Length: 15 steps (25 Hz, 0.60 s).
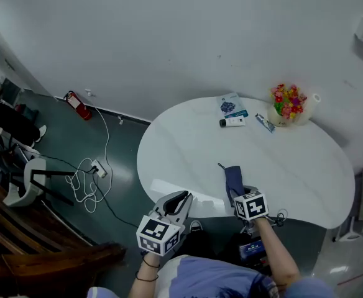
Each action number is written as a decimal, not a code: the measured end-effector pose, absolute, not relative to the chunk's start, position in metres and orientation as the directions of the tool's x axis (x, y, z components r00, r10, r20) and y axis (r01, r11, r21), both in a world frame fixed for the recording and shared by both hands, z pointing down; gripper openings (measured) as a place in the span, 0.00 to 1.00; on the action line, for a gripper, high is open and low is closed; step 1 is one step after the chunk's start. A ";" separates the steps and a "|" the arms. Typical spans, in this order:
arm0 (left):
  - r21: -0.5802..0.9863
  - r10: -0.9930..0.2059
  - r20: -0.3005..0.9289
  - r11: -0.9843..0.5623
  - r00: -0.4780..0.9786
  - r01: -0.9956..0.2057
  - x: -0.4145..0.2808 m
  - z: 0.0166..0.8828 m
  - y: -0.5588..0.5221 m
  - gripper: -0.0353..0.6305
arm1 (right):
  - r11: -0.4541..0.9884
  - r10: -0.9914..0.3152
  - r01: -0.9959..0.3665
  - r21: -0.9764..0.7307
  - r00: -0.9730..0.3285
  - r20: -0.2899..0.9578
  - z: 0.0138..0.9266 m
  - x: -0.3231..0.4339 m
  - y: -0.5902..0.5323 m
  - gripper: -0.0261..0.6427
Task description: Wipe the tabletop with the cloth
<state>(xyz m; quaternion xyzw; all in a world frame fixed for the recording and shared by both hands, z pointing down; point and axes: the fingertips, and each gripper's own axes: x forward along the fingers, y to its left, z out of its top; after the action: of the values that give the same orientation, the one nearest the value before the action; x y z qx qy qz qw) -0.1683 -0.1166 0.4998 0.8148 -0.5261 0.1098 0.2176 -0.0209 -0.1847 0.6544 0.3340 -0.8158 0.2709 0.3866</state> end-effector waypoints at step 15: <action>0.294 -0.627 0.403 -0.600 0.666 -0.744 0.129 0.504 -0.180 0.10 | 0.355 -0.448 -0.920 -0.165 -0.323 0.834 0.658 0.306 -0.217 0.15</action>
<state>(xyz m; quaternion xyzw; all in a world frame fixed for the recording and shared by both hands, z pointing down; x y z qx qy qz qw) 0.1294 -0.1801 0.5037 0.8850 -0.3873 0.1301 0.2233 0.3059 -0.2171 0.6584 0.4606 -0.7424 0.3319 0.3557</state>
